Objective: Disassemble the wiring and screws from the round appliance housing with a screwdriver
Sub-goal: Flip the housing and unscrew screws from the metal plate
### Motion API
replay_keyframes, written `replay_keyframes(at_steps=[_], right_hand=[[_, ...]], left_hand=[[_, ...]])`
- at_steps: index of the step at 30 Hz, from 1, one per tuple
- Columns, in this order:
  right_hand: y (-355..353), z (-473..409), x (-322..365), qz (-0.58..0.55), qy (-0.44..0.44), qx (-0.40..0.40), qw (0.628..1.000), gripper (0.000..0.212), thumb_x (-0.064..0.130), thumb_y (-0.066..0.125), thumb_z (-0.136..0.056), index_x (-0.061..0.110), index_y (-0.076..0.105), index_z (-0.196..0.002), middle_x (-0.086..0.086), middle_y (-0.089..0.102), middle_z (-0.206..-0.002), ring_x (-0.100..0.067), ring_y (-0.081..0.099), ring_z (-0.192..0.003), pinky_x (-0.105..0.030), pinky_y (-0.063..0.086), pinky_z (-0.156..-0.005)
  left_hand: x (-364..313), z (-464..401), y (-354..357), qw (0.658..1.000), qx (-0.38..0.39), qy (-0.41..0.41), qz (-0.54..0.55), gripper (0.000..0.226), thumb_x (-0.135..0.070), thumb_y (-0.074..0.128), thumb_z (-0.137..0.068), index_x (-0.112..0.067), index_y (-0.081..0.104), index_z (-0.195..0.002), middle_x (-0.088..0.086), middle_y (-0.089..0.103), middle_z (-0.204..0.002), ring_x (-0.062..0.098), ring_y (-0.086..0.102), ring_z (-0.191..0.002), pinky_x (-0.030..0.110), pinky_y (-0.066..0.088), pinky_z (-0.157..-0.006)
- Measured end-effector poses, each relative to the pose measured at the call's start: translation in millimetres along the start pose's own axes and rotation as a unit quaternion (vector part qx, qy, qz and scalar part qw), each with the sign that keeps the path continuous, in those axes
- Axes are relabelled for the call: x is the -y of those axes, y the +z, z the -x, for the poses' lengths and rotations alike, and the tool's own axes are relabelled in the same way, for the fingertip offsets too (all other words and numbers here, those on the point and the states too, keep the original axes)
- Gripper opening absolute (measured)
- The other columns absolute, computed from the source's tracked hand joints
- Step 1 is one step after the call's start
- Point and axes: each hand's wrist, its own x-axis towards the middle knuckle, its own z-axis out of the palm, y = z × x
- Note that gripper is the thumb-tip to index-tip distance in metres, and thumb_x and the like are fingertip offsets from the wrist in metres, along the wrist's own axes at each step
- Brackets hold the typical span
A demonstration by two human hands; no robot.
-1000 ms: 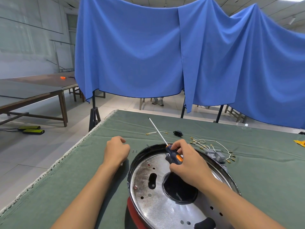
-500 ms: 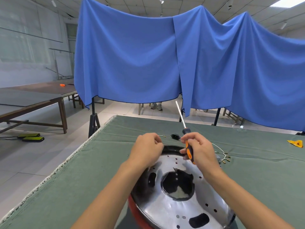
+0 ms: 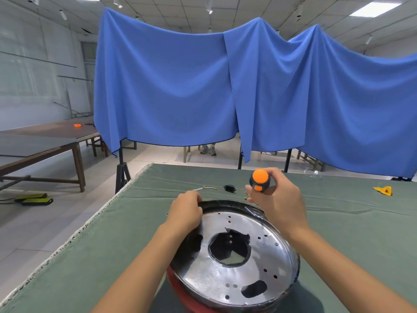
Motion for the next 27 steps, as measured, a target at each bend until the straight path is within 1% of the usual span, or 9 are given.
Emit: replay_keyframes(at_steps=[3, 5, 8, 10, 13, 15, 19, 23, 27], right_hand=[[-7.7, 0.3, -3.2, 0.015, -0.004, -0.068, 0.998, 0.017, 0.027, 0.066, -0.082, 0.024, 0.050, -0.076, 0.006, 0.065, -0.052, 0.002, 0.063, -0.056, -0.027, 0.044, -0.057], [-14.5, -0.2, -7.4, 0.038, -0.016, -0.086, 0.995, 0.018, 0.023, 0.063, -0.083, 0.021, 0.049, -0.073, 0.006, 0.065, -0.051, 0.008, 0.059, -0.056, -0.024, 0.043, -0.055], [-21.9, 4.0, -15.9, 0.055, -0.020, -0.060, 0.996, 0.005, 0.025, 0.063, -0.084, 0.023, 0.058, -0.084, 0.003, 0.068, -0.062, -0.013, 0.064, -0.065, -0.034, 0.051, -0.063], [-22.8, 10.4, -24.3, 0.076, -0.050, -0.031, 0.995, 0.013, 0.028, 0.064, -0.087, 0.033, 0.061, -0.098, 0.001, 0.069, -0.070, -0.025, 0.062, -0.068, -0.035, 0.050, -0.061], [-20.6, 15.7, -32.2, 0.073, -0.057, -0.015, 0.996, 0.018, 0.032, 0.065, -0.088, 0.037, 0.060, -0.104, 0.004, 0.069, -0.074, -0.019, 0.058, -0.065, -0.027, 0.044, -0.057], [-15.3, 16.7, -35.0, 0.060, -0.046, -0.012, 0.997, 0.014, 0.035, 0.066, -0.087, 0.038, 0.060, -0.100, 0.010, 0.067, -0.074, -0.011, 0.057, -0.065, -0.023, 0.042, -0.056], [-3.2, 18.5, -37.6, 0.046, -0.034, 0.005, 0.998, 0.012, 0.038, 0.065, -0.087, 0.038, 0.058, -0.096, 0.012, 0.068, -0.076, -0.019, 0.061, -0.073, -0.028, 0.044, -0.061], [4.1, 17.3, -39.1, 0.074, -0.050, 0.009, 0.996, 0.012, 0.041, 0.062, -0.090, 0.039, 0.057, -0.101, 0.006, 0.068, -0.076, -0.023, 0.060, -0.072, -0.030, 0.045, -0.061], [1.8, 16.1, -45.0, 0.089, -0.052, 0.006, 0.995, 0.012, 0.039, 0.061, -0.091, 0.038, 0.055, -0.103, 0.004, 0.067, -0.074, -0.023, 0.059, -0.069, -0.028, 0.042, -0.056]], left_hand=[[1.3, -1.4, -0.5, 0.999, 0.008, -0.028, -0.025, 0.024, -0.001, 0.043, -0.086, -0.008, 0.057, -0.105, 0.015, 0.061, -0.112, 0.034, 0.054, -0.104, 0.035, 0.044, -0.082], [0.1, -1.5, -1.3, 0.998, 0.016, -0.038, -0.043, 0.024, 0.001, 0.039, -0.085, -0.006, 0.054, -0.103, 0.017, 0.060, -0.111, 0.036, 0.054, -0.103, 0.035, 0.042, -0.078], [-2.5, 1.8, -5.6, 0.996, 0.030, -0.056, -0.063, 0.015, 0.001, 0.037, -0.086, -0.007, 0.047, -0.094, 0.017, 0.058, -0.112, 0.036, 0.054, -0.102, 0.033, 0.039, -0.073], [-2.4, 5.8, -9.5, 0.993, 0.041, -0.068, -0.092, 0.012, 0.000, 0.037, -0.089, -0.009, 0.044, -0.092, 0.017, 0.058, -0.113, 0.036, 0.054, -0.103, 0.031, 0.037, -0.072], [-2.1, 15.7, -19.1, 0.983, 0.071, -0.085, -0.148, 0.019, -0.003, 0.038, -0.091, -0.006, 0.049, -0.107, 0.015, 0.057, -0.120, 0.033, 0.054, -0.108, 0.031, 0.039, -0.075], [-1.1, 22.6, -29.0, 0.971, 0.116, -0.093, -0.189, 0.022, -0.006, 0.038, -0.091, -0.006, 0.055, -0.105, 0.013, 0.059, -0.118, 0.031, 0.057, -0.103, 0.031, 0.042, -0.079], [-7.0, 33.5, -46.8, 0.949, 0.142, -0.108, -0.262, 0.016, -0.015, 0.039, -0.087, -0.013, 0.046, -0.073, 0.002, 0.056, -0.075, 0.021, 0.052, -0.064, 0.029, 0.041, -0.074], [-18.4, 26.2, -37.0, 0.974, 0.065, -0.017, -0.215, 0.006, -0.019, 0.045, -0.088, -0.014, 0.047, -0.084, 0.007, 0.062, -0.105, 0.026, 0.050, -0.084, 0.029, 0.037, -0.071], [-29.0, 5.5, -3.8, 0.986, 0.072, 0.049, -0.140, 0.026, -0.022, 0.046, -0.089, -0.011, 0.052, -0.112, 0.009, 0.059, -0.115, 0.030, 0.054, -0.100, 0.032, 0.041, -0.075]])
